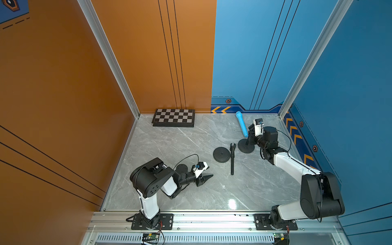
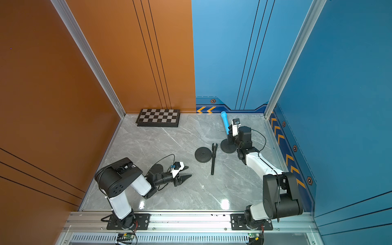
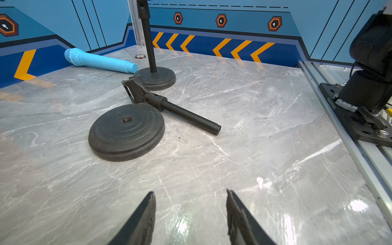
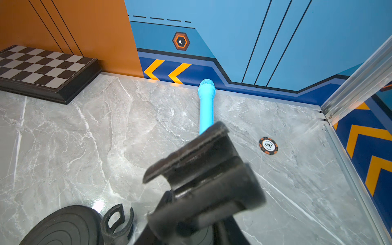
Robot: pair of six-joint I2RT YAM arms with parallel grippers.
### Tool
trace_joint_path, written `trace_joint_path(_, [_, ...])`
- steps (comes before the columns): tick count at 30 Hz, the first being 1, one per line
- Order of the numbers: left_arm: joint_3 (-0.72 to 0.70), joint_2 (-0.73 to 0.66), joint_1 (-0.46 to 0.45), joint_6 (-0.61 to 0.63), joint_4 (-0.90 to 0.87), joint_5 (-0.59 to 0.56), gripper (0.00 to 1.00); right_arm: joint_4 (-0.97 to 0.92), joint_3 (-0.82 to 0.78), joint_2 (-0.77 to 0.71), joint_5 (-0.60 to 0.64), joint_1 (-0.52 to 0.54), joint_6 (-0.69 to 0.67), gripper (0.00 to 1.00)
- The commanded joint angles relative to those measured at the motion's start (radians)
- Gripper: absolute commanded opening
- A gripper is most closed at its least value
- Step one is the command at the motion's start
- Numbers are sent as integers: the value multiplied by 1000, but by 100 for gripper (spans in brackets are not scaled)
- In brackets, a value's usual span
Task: Assemble a microphone stand
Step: Place the microphone stand at the center of the board.
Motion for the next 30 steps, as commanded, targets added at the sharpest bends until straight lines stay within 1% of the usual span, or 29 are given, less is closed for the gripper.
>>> trace_joint_path(1, [-8, 8, 14, 2, 2, -3, 55, 1, -17, -71, -17, -2, -12, 41])
trace_joint_path(5, [-2, 14, 14, -11, 1, -5, 55, -68, -35, -139, -26, -1, -8, 50])
trace_joint_path(8, [6, 24, 11, -52, 1, -31, 55, -66, -103, -202, -68, 0, 16, 59])
trace_joint_path(10, [13, 31, 8, -99, 2, -47, 56, -78, -152, -258, -69, 12, 35, 69])
trace_joint_path(11, [12, 32, 5, -120, 2, -56, 56, -84, -175, -284, -66, 22, 42, 80])
trace_joint_path(12, [8, 29, 4, -139, 1, -61, 56, -107, -191, -314, -52, 44, 44, 100])
trace_joint_path(17, [-23, -17, -13, -162, 1, -94, 56, -233, -239, -448, 82, 189, 87, 100])
trace_joint_path(19, [-33, -38, -15, -169, 1, -104, 56, -275, -259, -512, 180, 254, 138, 100])
trace_joint_path(20, [-40, -52, -16, -170, 2, -113, 56, -322, -261, -546, 251, 282, 228, 100])
trace_joint_path(21, [-47, -65, -17, -168, 1, -125, 57, -402, -248, -575, 293, 290, 351, 100])
trace_joint_path(22, [-52, -79, -17, -165, 1, -140, 57, -465, -234, -592, 281, 285, 424, 100])
trace_joint_path(24, [-68, -104, -15, -154, 1, -174, 58, -505, -248, -634, 142, 277, 451, 100])
trace_joint_path(25, [-76, -111, -13, -148, 1, -189, 58, -499, -270, -648, 122, 278, 487, 100])
trace_joint_path(26, [-84, -122, -11, -146, 1, -209, 59, -492, -293, -655, 122, 280, 538, 100])
trace_joint_path(28, [-100, -141, -6, -155, 1, -254, 62, -533, -282, -617, 118, 291, 579, 100])
trace_joint_path(30, [-117, -156, 0, -170, 1, -294, 67, -606, -243, -550, 213, 341, 600, 99])
